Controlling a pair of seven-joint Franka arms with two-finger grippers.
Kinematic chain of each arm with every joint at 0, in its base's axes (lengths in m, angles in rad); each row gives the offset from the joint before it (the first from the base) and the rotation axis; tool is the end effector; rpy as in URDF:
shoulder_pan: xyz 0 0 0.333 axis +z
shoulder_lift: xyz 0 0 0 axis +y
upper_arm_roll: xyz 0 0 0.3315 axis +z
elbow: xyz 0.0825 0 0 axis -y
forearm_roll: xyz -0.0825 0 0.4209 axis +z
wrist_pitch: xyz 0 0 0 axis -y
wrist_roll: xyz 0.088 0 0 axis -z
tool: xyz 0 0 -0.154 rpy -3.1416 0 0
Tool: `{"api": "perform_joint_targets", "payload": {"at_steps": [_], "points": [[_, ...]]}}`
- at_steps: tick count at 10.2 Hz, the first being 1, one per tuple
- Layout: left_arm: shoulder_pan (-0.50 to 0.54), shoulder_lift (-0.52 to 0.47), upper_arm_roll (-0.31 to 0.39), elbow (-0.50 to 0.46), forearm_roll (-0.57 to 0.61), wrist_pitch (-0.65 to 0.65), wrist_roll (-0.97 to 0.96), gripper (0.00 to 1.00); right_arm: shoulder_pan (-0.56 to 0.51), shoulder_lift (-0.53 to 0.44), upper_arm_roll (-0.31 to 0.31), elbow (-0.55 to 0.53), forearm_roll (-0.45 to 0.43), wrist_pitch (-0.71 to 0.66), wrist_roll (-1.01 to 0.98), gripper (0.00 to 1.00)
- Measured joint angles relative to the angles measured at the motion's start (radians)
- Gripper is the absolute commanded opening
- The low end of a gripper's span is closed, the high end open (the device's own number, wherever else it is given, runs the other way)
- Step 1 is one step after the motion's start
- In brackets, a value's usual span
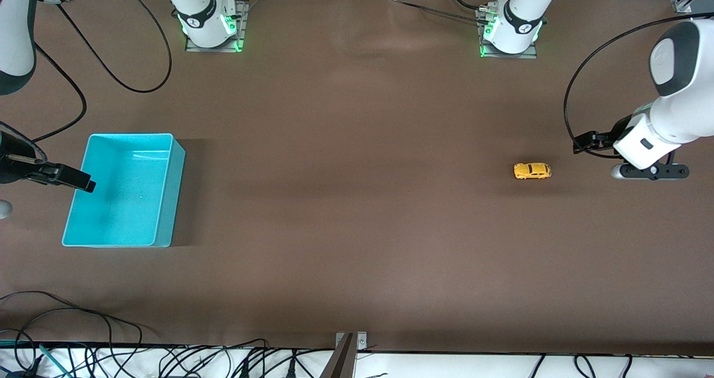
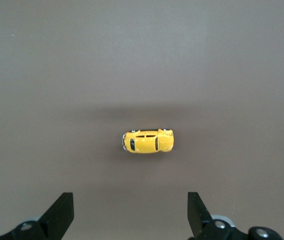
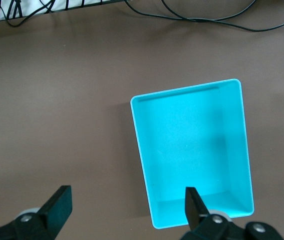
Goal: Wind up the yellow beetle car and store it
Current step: 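Move the left gripper down over the yellow beetle car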
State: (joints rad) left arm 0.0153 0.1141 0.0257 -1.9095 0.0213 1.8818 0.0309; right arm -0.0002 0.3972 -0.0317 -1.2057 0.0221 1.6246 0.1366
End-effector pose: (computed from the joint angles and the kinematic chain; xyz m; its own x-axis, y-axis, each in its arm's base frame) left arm 0.5990 0.0269 0.3782 0.9899 0.0034 -0.1420 0.0009 -0.9998 -0.0177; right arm 0.7188 -0.0155 0.5238 0.9859 -0.1662 0.0203 -0.1659 -0.9861 -0.0127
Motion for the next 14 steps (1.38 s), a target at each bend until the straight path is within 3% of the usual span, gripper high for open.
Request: {"api": "perform_joint_targets", "payload": {"at_steps": [3,6,12,14], "points": [[0.0,0.001,0.0,-0.138,0.0,0.157,0.0,1.0,-0.001,0.0,-0.001,0.0,0.0,0.0,0.0,1.0],[-0.005,0.002,-0.005,-0.234,0.001,0.229,0.023,1.0,-0.002,0.0,-0.004,0.0,0.0,0.0,0.0,1.0],[-0.008,0.038,-0.006,-0.311,0.004,0.32,0.614,1.0,-0.002,0.0,-0.004,0.0,0.0,0.0,0.0,1.0],[-0.008,0.068,-0.006,-0.355,0.004,0.407,0.828,1.0,-0.002,0.0,-0.004,0.0,0.0,0.0,0.0,1.0]]}}
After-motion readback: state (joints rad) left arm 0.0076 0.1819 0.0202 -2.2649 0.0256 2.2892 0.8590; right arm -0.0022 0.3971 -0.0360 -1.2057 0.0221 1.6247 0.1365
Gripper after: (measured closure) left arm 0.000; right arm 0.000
